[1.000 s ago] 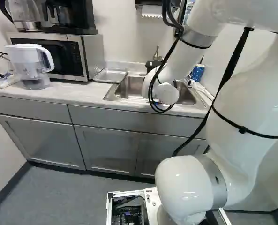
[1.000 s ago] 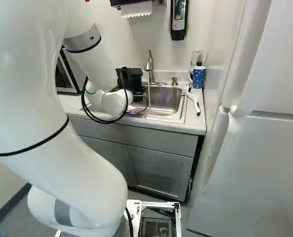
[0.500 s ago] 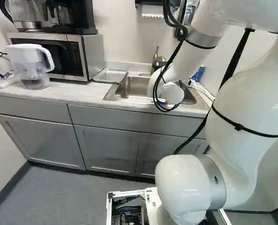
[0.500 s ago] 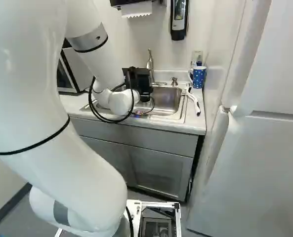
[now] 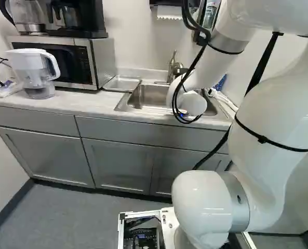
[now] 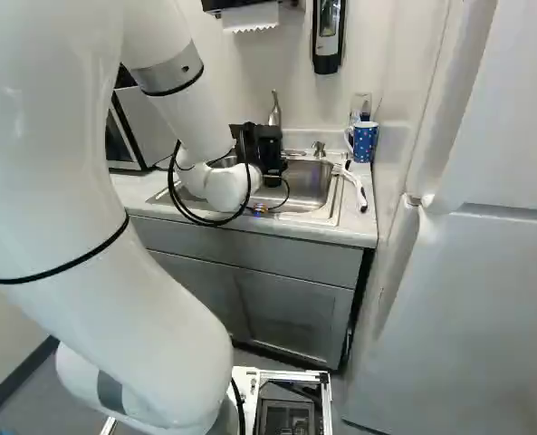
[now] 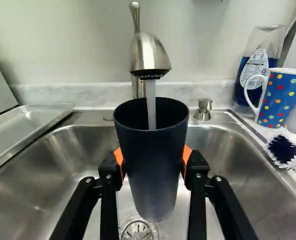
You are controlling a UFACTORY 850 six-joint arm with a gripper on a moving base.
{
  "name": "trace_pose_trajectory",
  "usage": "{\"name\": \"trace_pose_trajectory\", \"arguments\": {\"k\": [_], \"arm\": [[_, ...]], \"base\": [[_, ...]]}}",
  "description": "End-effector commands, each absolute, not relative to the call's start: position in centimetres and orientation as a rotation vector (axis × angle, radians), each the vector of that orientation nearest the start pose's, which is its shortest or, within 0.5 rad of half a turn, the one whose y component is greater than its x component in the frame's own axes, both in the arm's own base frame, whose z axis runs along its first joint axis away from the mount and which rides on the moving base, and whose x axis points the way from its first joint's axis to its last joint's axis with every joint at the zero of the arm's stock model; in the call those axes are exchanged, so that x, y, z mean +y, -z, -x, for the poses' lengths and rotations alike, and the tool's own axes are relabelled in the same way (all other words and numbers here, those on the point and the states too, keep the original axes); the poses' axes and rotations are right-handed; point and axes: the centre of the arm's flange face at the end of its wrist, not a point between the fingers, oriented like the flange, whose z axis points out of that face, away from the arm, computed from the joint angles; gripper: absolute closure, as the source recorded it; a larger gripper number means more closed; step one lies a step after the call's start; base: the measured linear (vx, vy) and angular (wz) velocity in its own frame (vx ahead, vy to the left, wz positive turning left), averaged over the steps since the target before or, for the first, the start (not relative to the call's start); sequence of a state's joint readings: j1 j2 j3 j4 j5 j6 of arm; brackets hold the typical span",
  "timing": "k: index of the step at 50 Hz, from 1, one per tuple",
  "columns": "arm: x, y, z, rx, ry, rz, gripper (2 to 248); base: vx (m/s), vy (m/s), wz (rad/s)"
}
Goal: Rinse the cup and place it in the tray
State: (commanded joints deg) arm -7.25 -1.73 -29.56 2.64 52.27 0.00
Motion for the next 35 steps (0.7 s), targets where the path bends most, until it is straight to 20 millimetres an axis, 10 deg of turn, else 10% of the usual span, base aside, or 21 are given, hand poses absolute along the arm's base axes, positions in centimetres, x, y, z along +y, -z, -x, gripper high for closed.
{"name": "trace_pose_trajectory", "arguments": {"k": [35], "arm": [[-5.77, -43.16, -42.80, 0.229, 2.076, 2.467, 125]], "base": [[0.000, 0.000, 0.000]]}}
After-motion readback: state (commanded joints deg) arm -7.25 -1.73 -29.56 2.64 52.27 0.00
